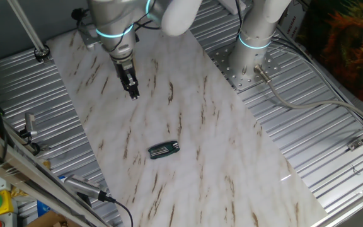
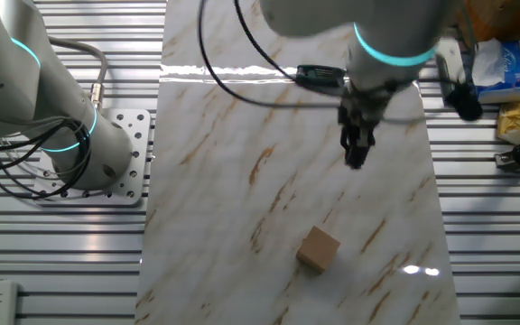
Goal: Approach and touch the side of the small block
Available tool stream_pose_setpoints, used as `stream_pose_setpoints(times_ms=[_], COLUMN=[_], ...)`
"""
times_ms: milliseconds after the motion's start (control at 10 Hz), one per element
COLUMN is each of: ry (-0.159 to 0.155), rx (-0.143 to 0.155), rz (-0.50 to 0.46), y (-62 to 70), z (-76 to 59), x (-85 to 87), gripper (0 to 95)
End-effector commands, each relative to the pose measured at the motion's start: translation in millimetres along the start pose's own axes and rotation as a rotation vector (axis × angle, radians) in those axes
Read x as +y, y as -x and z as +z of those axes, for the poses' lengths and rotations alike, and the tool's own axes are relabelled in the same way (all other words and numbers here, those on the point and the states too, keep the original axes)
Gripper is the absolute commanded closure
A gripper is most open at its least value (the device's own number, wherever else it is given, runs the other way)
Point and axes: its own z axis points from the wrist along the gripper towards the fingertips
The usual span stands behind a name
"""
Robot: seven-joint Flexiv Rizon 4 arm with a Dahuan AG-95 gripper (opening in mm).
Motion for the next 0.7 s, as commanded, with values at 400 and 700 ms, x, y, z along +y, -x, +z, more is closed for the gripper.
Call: stream_pose_setpoints(times_ms=[400, 700], ry=[0.002, 0.034], rx=[-0.002, 0.009], rz=[-0.04, 0.097], y=[18.1, 20.6], z=[29.6, 48.4], x=[-51.7, -65.3], gripper=[19.0, 19.0])
